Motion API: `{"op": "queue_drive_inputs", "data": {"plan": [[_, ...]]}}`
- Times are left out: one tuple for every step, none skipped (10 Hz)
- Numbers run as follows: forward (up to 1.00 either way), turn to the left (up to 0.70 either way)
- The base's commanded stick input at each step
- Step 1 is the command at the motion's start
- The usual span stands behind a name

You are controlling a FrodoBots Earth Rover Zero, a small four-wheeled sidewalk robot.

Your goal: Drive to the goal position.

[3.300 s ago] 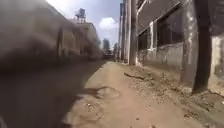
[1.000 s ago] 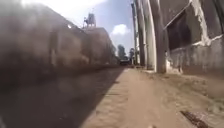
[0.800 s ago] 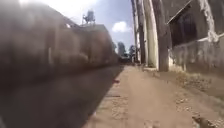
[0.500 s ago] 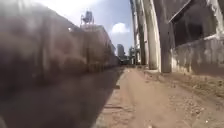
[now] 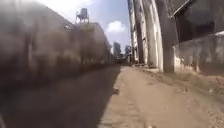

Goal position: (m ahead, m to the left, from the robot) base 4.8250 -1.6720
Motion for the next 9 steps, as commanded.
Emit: {"op": "queue_drive_inputs", "data": {"plan": [[1.0,0.0],[1.0,0.0],[1.0,0.0],[1.0,0.0],[1.0,0.0],[1.0,0.0],[1.0,0.0],[1.0,0.0],[1.0,0.0]]}}
